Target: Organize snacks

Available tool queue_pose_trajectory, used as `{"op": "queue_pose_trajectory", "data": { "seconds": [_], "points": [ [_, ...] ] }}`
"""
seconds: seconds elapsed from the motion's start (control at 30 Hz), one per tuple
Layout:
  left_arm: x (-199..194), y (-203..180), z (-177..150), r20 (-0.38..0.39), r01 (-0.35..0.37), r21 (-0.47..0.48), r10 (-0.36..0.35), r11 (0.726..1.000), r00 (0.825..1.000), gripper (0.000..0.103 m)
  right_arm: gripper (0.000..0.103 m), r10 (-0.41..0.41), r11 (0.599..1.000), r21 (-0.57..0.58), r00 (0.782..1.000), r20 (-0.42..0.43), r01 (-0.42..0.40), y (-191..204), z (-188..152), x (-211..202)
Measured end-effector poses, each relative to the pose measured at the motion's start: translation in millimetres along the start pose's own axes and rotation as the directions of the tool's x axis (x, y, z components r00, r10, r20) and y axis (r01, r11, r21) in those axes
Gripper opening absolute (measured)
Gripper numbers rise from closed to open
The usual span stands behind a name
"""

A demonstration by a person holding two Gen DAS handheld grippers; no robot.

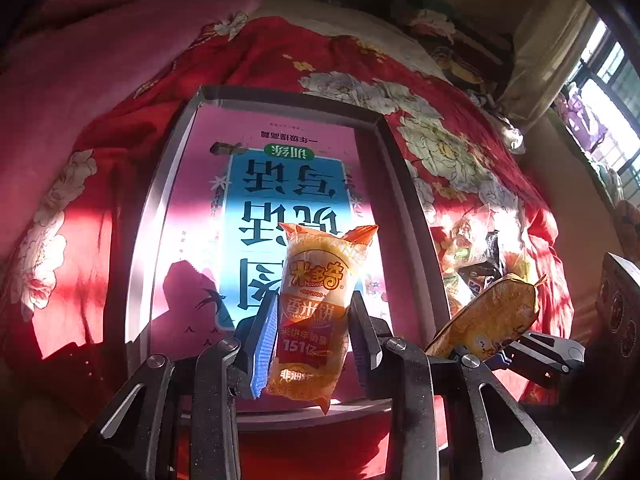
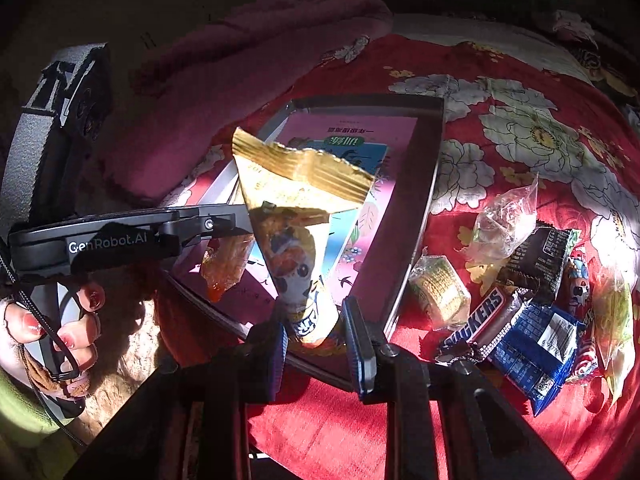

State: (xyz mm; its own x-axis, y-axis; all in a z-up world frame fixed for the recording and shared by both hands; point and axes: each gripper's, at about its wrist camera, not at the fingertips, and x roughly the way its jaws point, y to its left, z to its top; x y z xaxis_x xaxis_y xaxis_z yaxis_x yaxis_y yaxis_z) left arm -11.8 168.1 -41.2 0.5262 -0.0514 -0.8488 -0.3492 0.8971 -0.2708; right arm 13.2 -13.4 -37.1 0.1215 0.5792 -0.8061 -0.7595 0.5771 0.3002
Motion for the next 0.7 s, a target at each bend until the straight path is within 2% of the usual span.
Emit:
{"op": "queue_pose_trajectory", "data": {
  "seconds": [0.33, 0.7],
  "points": [
    [15, 17, -8, -0.043, -0.047, -0.031, 0.045, 0.998, 0.998, 0.035, 0.027, -0.016, 1.0, 0.0, 0.998, -0.057, 0.016, 3, -1, 16],
    [20, 18, -8, -0.053, -0.054, -0.033, 0.052, 0.998, 0.997, 0.035, 0.028, -0.008, 1.0, 0.013, 0.998, -0.063, 0.009, 2, -2, 17]
  ]
}}
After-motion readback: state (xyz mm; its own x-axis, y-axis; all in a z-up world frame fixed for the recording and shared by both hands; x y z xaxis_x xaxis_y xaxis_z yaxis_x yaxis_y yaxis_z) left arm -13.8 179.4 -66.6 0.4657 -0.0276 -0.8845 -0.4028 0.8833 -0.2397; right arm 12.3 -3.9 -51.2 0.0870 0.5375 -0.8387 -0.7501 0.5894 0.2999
